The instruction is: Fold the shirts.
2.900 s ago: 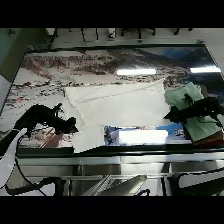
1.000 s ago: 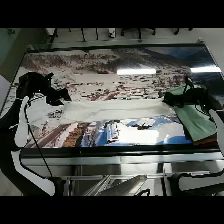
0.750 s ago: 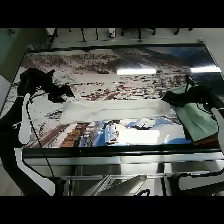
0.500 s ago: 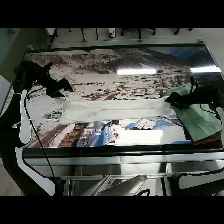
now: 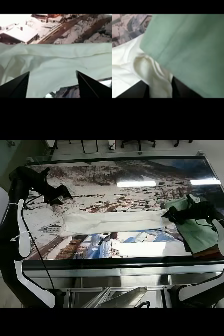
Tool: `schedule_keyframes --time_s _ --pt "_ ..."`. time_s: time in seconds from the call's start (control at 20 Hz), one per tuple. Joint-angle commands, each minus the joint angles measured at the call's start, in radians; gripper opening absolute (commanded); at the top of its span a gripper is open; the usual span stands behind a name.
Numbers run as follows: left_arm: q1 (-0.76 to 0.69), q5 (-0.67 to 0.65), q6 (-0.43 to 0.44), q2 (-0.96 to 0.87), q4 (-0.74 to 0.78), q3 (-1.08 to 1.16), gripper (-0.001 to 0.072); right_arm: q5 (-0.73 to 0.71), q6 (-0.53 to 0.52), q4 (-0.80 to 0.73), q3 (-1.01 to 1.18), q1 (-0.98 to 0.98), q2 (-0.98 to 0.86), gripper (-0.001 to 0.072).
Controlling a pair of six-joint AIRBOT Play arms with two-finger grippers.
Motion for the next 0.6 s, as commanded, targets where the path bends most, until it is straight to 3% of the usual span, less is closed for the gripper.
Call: schedule_keyframes --time_s 0.0,0.05,0.1,0.55 --pt "-0.038 -0.013 0.001 0.004 0.001 0.003 0.0085 -0.025 -0.040 0.017 -0.002 0.011 -0.032 0.0144" --pt "-0.051 -0.022 0.011 0.004 0.001 0.003 0.0020 -0.025 -0.051 0.019 -0.001 0.015 -0.028 0.0041" --pt "-0.065 -0.029 0.011 0.004 0.001 0.003 0.0020 -0.024 -0.056 0.017 0.000 0.018 -0.019 0.0023" --pt "-0.318 -0.186 0.046 -0.018 0.001 0.002 0.0018 -0.075 -0.063 0.018 0.041 0.031 0.250 0.0022"
